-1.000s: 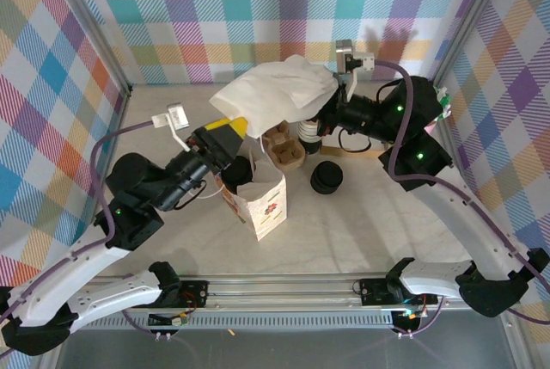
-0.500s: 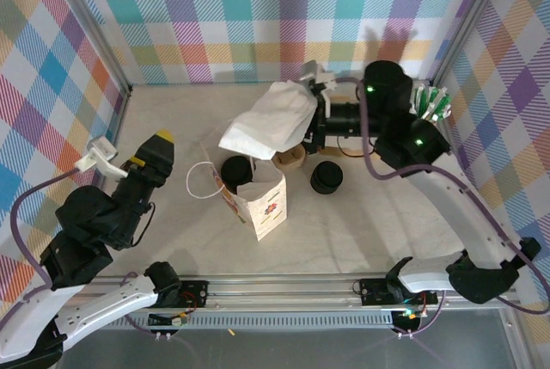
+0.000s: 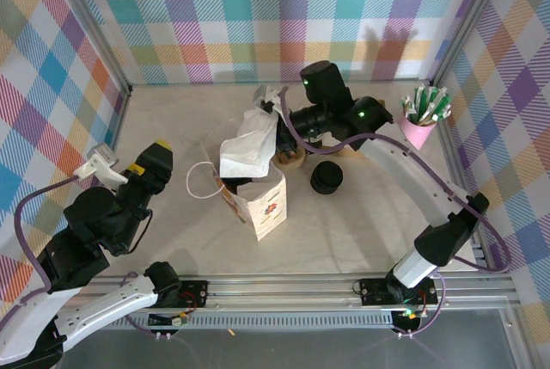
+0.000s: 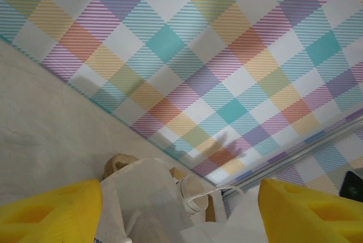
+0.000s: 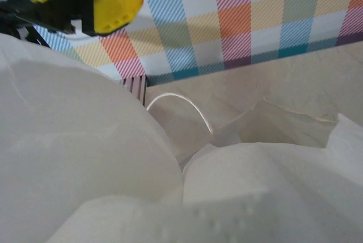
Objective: Pack the takeout coffee
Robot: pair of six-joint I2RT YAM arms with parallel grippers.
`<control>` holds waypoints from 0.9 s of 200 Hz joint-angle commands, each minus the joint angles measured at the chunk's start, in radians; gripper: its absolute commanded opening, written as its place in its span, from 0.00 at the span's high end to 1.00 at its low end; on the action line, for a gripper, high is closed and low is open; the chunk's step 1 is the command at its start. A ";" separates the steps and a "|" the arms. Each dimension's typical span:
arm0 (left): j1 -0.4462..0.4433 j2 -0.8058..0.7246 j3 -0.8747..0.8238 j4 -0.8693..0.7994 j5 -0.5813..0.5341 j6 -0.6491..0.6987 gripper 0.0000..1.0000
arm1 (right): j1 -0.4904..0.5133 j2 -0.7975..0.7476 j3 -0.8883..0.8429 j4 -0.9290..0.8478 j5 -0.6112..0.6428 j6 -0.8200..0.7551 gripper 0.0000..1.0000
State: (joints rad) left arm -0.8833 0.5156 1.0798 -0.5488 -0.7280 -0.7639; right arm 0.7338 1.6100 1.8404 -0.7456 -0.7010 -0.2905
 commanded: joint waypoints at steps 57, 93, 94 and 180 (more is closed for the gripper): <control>-0.006 0.011 0.020 0.042 -0.039 0.046 0.25 | 0.007 0.090 0.051 -0.232 -0.001 -0.152 0.89; -0.006 0.037 0.026 0.049 -0.035 0.058 0.25 | 0.021 0.133 0.053 -0.279 0.007 -0.168 0.77; -0.006 0.038 0.025 0.050 -0.035 0.057 0.25 | 0.022 0.134 0.053 -0.281 0.008 -0.170 0.77; -0.006 0.056 0.025 0.047 -0.012 0.026 0.25 | 0.050 0.121 0.012 -0.289 0.060 -0.231 0.95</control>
State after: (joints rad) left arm -0.8833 0.5678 1.0798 -0.5217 -0.7425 -0.7345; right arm 0.7769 1.7607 1.8675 -1.0561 -0.6170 -0.5087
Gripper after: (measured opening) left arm 0.752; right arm 0.125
